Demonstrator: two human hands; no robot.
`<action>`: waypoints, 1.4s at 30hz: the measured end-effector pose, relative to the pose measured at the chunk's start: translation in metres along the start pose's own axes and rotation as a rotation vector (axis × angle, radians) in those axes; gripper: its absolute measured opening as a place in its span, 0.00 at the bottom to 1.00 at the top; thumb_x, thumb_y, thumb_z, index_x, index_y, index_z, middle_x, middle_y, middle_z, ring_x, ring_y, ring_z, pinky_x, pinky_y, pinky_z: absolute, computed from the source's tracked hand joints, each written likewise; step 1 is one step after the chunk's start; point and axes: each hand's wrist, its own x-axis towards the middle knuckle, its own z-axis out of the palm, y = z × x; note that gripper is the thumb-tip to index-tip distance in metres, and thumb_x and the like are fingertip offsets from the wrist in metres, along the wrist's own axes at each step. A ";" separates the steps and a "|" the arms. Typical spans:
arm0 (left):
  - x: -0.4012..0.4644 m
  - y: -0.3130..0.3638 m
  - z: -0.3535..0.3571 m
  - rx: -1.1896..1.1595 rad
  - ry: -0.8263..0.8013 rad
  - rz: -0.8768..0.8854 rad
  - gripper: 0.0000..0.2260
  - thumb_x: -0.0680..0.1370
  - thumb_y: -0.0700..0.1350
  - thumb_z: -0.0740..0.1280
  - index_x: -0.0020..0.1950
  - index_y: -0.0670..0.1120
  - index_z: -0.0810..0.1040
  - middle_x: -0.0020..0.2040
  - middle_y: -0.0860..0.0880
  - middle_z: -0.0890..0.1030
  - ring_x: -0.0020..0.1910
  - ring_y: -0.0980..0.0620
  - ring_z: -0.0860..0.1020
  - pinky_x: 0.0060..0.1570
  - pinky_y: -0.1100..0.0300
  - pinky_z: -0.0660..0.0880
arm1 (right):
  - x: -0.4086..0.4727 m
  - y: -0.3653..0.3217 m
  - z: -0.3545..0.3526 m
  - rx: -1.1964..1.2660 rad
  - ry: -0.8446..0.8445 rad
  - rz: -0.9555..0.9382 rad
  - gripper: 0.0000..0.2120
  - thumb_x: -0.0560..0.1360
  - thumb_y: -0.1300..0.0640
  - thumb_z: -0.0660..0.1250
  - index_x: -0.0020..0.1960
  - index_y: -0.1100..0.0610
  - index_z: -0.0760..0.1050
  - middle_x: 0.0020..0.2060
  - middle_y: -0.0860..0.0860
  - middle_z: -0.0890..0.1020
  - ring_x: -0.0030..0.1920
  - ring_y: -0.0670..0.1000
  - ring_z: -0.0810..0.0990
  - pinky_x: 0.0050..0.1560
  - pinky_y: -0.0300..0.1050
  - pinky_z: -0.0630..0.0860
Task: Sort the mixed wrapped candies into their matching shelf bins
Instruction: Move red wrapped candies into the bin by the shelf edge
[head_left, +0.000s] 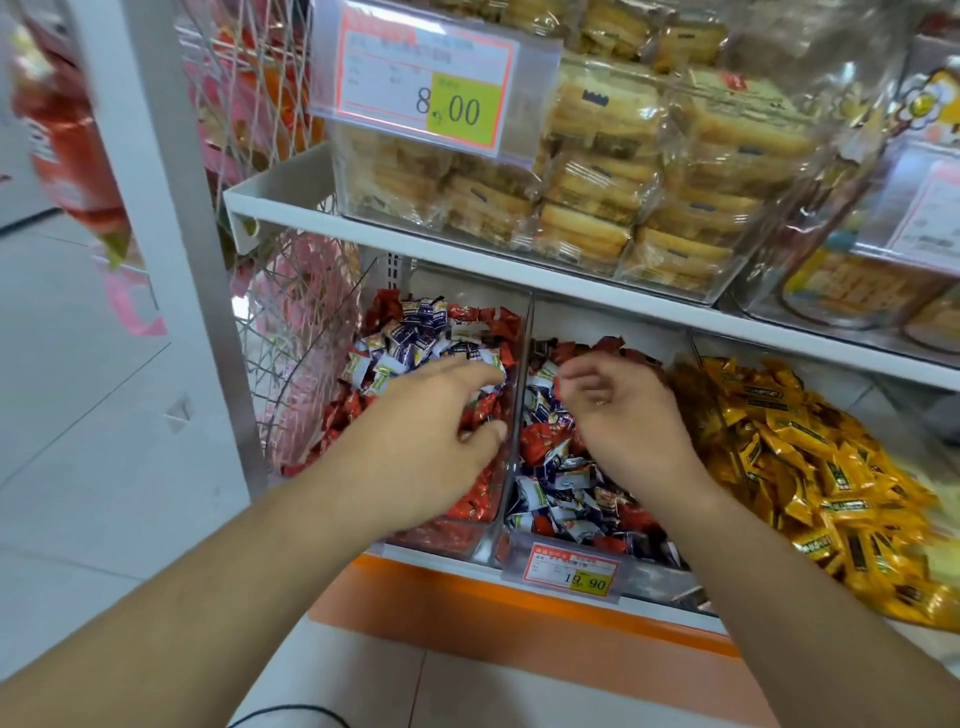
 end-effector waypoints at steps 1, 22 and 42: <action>0.000 0.001 0.003 0.018 -0.035 0.021 0.24 0.82 0.56 0.66 0.78 0.57 0.67 0.75 0.58 0.69 0.72 0.56 0.69 0.69 0.62 0.65 | -0.001 0.004 0.001 -0.079 -0.071 0.007 0.07 0.80 0.54 0.72 0.57 0.47 0.81 0.51 0.41 0.83 0.51 0.40 0.81 0.54 0.35 0.79; 0.003 -0.001 0.019 -0.013 -0.058 0.037 0.27 0.80 0.58 0.68 0.77 0.60 0.65 0.73 0.60 0.72 0.71 0.60 0.70 0.69 0.61 0.69 | -0.002 0.019 -0.005 -0.206 -0.108 -0.069 0.08 0.73 0.55 0.79 0.41 0.45 0.82 0.40 0.42 0.83 0.43 0.42 0.81 0.45 0.39 0.79; 0.007 -0.030 -0.024 -0.049 0.286 -0.239 0.11 0.81 0.48 0.69 0.63 0.57 0.77 0.51 0.60 0.80 0.47 0.58 0.79 0.40 0.66 0.69 | -0.020 -0.041 -0.004 0.173 -0.171 -0.095 0.06 0.77 0.47 0.75 0.54 0.44 0.84 0.45 0.41 0.85 0.48 0.40 0.82 0.54 0.41 0.79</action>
